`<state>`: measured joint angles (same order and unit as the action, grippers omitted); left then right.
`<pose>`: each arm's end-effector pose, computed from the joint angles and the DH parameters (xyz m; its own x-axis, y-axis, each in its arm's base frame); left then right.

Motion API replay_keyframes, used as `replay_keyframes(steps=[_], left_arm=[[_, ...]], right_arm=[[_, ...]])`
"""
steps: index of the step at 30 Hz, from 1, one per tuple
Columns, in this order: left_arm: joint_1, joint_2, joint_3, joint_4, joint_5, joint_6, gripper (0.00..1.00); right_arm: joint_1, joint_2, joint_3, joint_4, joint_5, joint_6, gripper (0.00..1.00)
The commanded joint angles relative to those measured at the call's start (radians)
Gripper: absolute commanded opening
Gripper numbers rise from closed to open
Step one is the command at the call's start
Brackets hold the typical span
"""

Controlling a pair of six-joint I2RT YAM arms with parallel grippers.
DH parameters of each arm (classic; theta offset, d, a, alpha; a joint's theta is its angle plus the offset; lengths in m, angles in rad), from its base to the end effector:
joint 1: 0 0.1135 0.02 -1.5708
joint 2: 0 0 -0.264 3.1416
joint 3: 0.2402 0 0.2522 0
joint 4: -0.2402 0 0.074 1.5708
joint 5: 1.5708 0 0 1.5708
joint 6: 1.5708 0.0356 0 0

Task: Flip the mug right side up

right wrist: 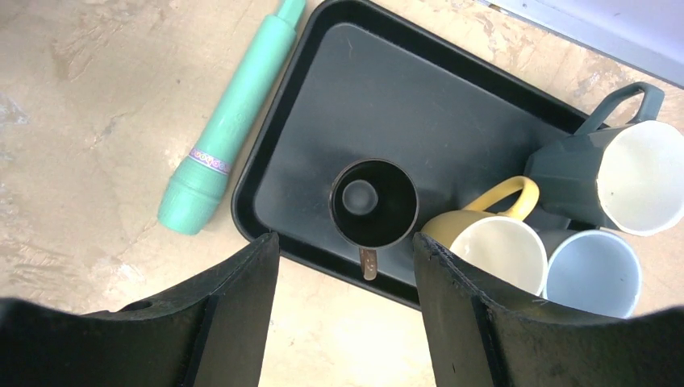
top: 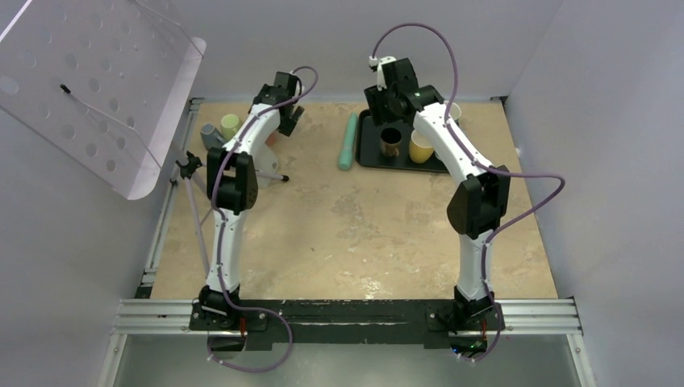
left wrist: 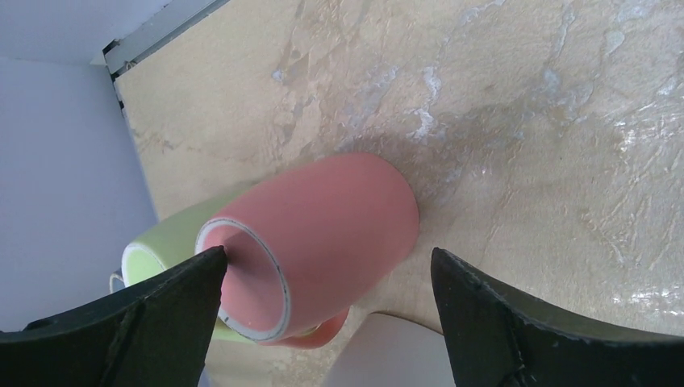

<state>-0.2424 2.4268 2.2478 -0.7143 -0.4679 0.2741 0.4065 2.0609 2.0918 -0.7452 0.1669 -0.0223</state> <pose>0.5256 -0.1134 0.2196 -0.7444 0.4329 -0.5083 0.1468 0.8488 0.5080 0.4338 0.1803 0.3425 -0.5954 -0.2803 -0.7529 -0.2879 0.9494 -0.1257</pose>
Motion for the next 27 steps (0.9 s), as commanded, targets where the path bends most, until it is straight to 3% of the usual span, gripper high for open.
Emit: replay_keyframes(steps=[1,7,11,19,27], left_arm=[[0.006,-0.064,-0.026,0.029,0.017,0.014,1.00],[0.038,-0.004,0.022,-0.099,0.116,-0.057,0.99],[0.038,-0.026,-0.003,-0.177,0.359,-0.080,0.85],[0.024,-0.174,-0.261,-0.062,0.555,-0.044,0.74],[-0.008,-0.312,-0.432,0.005,0.691,0.079,0.72]], right_arm=[[0.016,-0.017,-0.026,0.021,0.017,0.014,0.65],[0.017,-0.047,-0.068,0.035,0.023,0.010,0.65],[0.016,-0.072,-0.091,0.042,0.025,0.005,0.65],[0.016,-0.102,-0.126,0.060,0.012,-0.001,0.65],[0.016,-0.103,-0.126,0.055,0.014,-0.018,0.65]])
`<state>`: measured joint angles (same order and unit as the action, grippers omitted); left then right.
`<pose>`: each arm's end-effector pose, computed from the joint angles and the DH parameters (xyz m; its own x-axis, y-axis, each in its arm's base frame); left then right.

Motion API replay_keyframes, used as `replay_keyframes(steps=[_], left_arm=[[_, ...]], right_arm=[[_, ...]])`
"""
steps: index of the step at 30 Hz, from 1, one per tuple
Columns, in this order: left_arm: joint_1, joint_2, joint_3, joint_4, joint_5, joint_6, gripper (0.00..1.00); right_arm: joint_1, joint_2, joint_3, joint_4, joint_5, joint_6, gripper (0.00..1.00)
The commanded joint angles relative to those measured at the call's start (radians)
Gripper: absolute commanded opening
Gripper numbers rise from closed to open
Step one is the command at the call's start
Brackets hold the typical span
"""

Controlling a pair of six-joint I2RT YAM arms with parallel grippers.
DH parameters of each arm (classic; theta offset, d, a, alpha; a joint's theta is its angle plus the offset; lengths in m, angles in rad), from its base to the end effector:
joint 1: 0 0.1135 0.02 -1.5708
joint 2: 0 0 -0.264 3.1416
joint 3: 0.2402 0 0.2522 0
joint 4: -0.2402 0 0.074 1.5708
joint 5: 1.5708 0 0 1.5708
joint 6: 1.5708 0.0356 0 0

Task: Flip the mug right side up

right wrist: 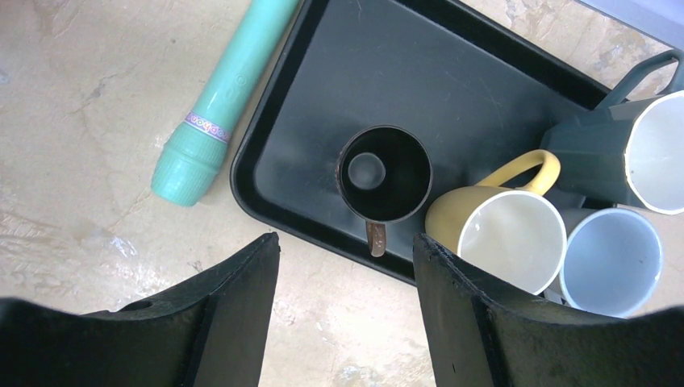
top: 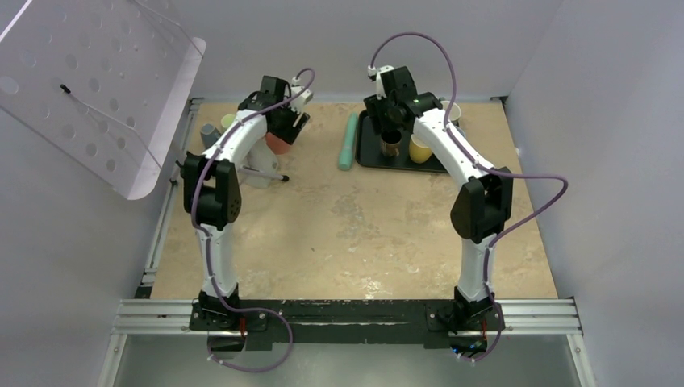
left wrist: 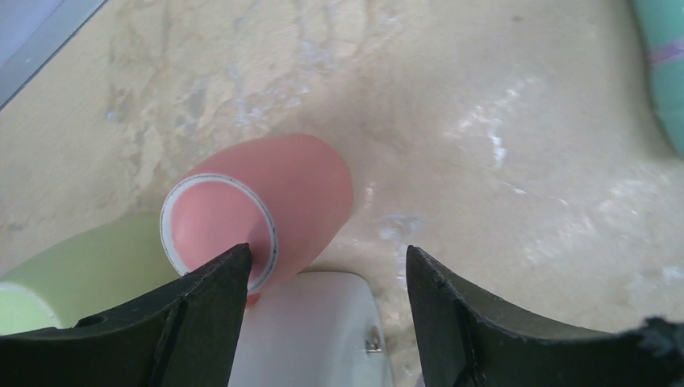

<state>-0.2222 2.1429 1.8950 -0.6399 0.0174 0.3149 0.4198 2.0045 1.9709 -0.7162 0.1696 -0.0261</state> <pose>0.4722 -0.1073 0.2485 -0.6478 0.4639 -0.6043 0.4540 0.8721 0.1826 0.4203 0.1810 0.3304 -0.6146 -0.3025 -0.7286 -0.3051 0.9428 -0.1341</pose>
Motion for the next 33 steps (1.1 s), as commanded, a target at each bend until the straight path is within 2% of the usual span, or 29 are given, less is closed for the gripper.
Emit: replay_keyframes(steps=[1,6,9,11,14,17,20,25,30,33], left_arm=[[-0.030,-0.040,-0.089,-0.075,0.233,0.054,0.72],[-0.063,-0.120,-0.160,-0.109,0.365,0.176,0.72],[-0.066,-0.173,-0.195,-0.096,0.427,0.175,0.74],[-0.065,-0.210,-0.198,-0.073,0.440,0.160,0.79],[-0.061,-0.237,-0.126,-0.081,0.443,0.131,0.87],[-0.041,-0.207,-0.012,-0.154,0.407,0.151,0.88],[-0.008,-0.155,0.054,-0.199,0.358,0.248,0.80],[0.027,-0.003,0.195,-0.284,0.181,0.358,0.62],[0.033,0.016,0.131,-0.207,0.125,0.407,0.60],[0.032,0.027,0.104,-0.221,0.122,0.449,0.60]], right_arm=[[0.003,-0.048,-0.007,0.027,0.011,-0.016,0.65],[0.003,-0.056,-0.018,0.029,0.024,-0.027,0.65],[0.003,-0.060,-0.019,0.027,0.027,-0.028,0.65],[0.003,-0.068,-0.026,0.028,0.025,-0.029,0.65],[0.003,-0.081,-0.045,0.036,0.027,-0.035,0.65],[0.003,-0.094,-0.064,0.035,0.029,-0.040,0.65],[0.003,-0.113,-0.103,0.040,0.031,-0.047,0.65],[0.003,-0.144,-0.151,0.054,0.030,-0.054,0.65],[0.003,-0.171,-0.183,0.062,0.030,-0.061,0.65],[0.003,-0.182,-0.206,0.068,0.028,-0.065,0.65]])
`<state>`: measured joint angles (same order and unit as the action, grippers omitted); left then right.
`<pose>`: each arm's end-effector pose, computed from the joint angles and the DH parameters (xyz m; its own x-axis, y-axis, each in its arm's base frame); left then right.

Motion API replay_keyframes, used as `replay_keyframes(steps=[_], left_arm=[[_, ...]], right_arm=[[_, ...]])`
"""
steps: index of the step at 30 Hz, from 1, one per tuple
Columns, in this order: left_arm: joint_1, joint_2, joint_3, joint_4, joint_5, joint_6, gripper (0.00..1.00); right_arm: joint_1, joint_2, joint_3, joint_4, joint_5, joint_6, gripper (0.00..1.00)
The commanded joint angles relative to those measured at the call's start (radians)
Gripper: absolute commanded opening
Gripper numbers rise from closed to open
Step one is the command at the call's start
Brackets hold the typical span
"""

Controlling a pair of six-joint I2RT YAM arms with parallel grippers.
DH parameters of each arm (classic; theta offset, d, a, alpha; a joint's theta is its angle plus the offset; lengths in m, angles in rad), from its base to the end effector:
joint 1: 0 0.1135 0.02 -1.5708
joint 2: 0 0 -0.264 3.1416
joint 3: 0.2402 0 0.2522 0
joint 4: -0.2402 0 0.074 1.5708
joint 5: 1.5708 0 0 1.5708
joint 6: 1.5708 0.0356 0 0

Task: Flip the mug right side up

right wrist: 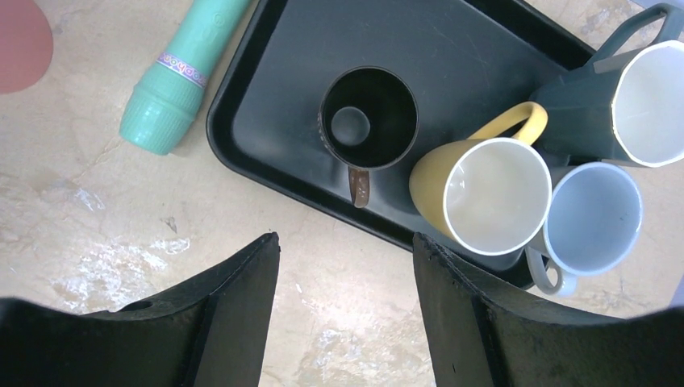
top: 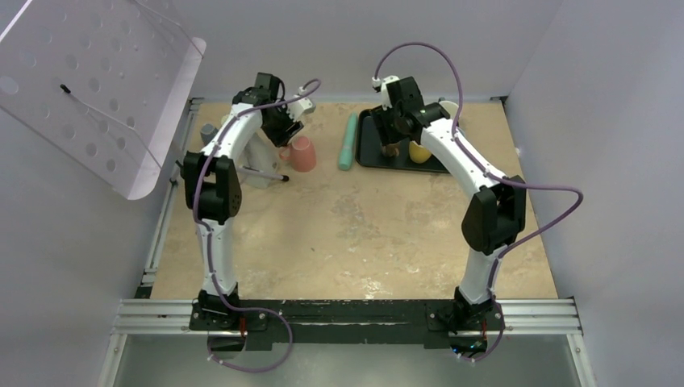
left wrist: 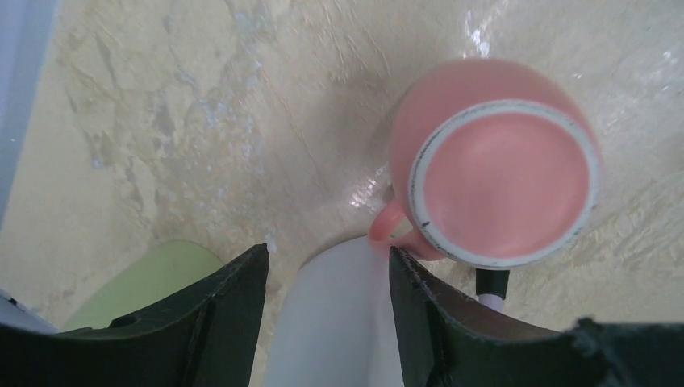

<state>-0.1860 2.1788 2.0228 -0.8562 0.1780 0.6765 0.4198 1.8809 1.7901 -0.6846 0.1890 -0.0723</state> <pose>0.4705 -0.0949 0.2589 -0.4781 0.7170 -0.5073 0.7356 0.6425 0.2147 0.3934 0.1682 0.3262 -0.6175 -0.3533 -0.7028 -0.3232 0.9285 -0.1828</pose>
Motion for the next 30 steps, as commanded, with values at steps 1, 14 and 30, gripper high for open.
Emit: replay_keyframes(steps=[1,14,30], left_arm=[[-0.004,-0.017,-0.045,-0.006,-0.031,0.100,0.60],[-0.032,-0.226,-0.422,0.148,0.199,0.092,0.64],[-0.046,-0.132,-0.387,0.273,0.147,0.041,0.52]], right_arm=[[0.003,-0.061,-0.030,0.038,0.008,-0.020,0.65],[0.003,-0.075,-0.059,0.044,0.008,-0.024,0.65],[0.002,-0.085,-0.087,0.042,0.001,-0.014,0.65]])
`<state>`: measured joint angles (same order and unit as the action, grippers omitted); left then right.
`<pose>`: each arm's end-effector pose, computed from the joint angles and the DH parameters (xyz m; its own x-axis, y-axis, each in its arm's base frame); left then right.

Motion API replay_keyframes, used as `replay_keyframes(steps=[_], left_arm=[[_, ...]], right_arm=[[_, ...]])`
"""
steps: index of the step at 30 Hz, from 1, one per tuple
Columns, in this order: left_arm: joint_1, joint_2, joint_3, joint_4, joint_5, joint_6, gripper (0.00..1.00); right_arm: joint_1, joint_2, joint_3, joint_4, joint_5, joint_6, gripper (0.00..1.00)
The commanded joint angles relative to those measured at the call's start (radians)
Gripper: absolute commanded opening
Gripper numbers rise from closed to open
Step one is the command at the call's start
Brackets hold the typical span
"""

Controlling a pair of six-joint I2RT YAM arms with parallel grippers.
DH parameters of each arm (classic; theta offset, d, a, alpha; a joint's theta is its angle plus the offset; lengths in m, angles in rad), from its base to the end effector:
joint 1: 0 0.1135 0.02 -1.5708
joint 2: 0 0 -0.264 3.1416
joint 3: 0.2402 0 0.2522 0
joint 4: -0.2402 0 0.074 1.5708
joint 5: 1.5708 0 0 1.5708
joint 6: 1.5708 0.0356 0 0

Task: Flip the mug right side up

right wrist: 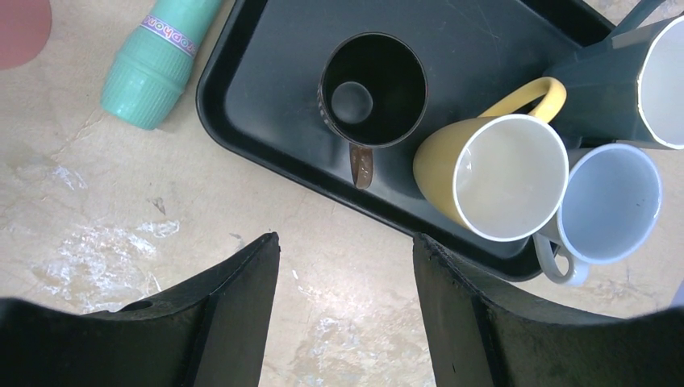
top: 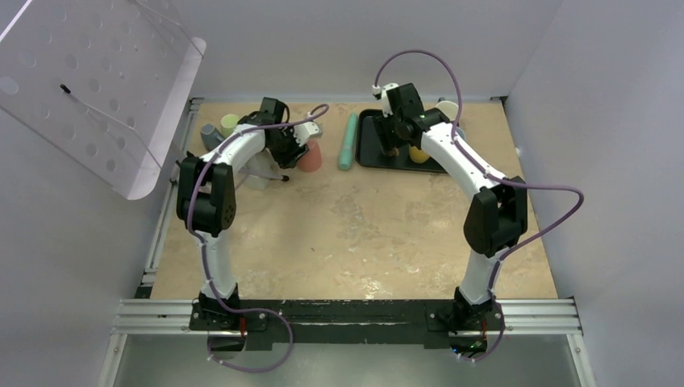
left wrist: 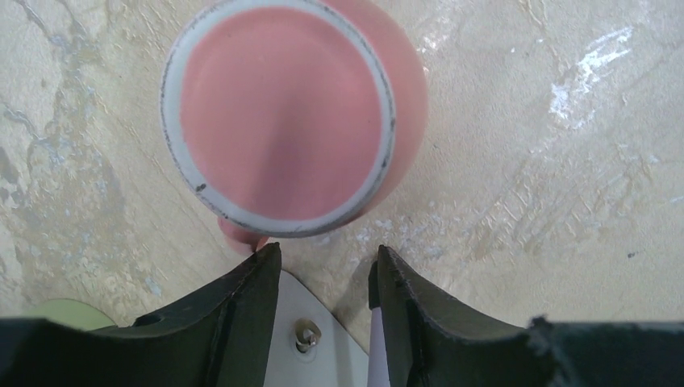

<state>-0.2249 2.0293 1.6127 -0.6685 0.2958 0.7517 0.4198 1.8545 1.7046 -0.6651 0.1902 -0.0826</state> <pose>0.4223 -0.1073 0.2104 -0.3935 0.7601 -0.5171 0.8415 0.5243 0.1305 0.3861 0.1650 0.3104 -0.6390 -0.3739 -0.6722 -0.3357 0.9218 -0.1937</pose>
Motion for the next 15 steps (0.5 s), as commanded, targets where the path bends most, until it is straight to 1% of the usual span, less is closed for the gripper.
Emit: replay_keyframes(steps=[1,3,4,6,8,11,15], left_arm=[[-0.007,0.026,0.034,0.099,0.009,-0.043,0.52],[-0.004,0.046,0.080,0.072,-0.017,-0.049,0.50],[-0.004,0.049,0.104,0.029,0.001,-0.036,0.49],[-0.005,0.027,0.115,-0.066,0.112,0.028,0.49],[-0.011,-0.022,0.077,-0.119,0.221,0.099,0.49],[-0.033,-0.083,0.029,-0.171,0.299,0.154,0.49],[-0.042,-0.107,0.038,-0.250,0.339,0.160,0.48]], right_arm=[[0.003,-0.058,0.001,0.020,-0.001,-0.005,0.65],[0.003,-0.061,-0.001,0.016,0.001,-0.004,0.65],[0.003,-0.065,-0.006,0.017,0.000,-0.004,0.65],[0.003,-0.073,-0.021,0.023,-0.001,-0.005,0.65],[0.002,-0.078,-0.037,0.028,-0.001,-0.005,0.65],[0.002,-0.078,-0.049,0.030,-0.003,-0.003,0.65],[0.002,-0.074,-0.045,0.030,-0.007,-0.001,0.65]])
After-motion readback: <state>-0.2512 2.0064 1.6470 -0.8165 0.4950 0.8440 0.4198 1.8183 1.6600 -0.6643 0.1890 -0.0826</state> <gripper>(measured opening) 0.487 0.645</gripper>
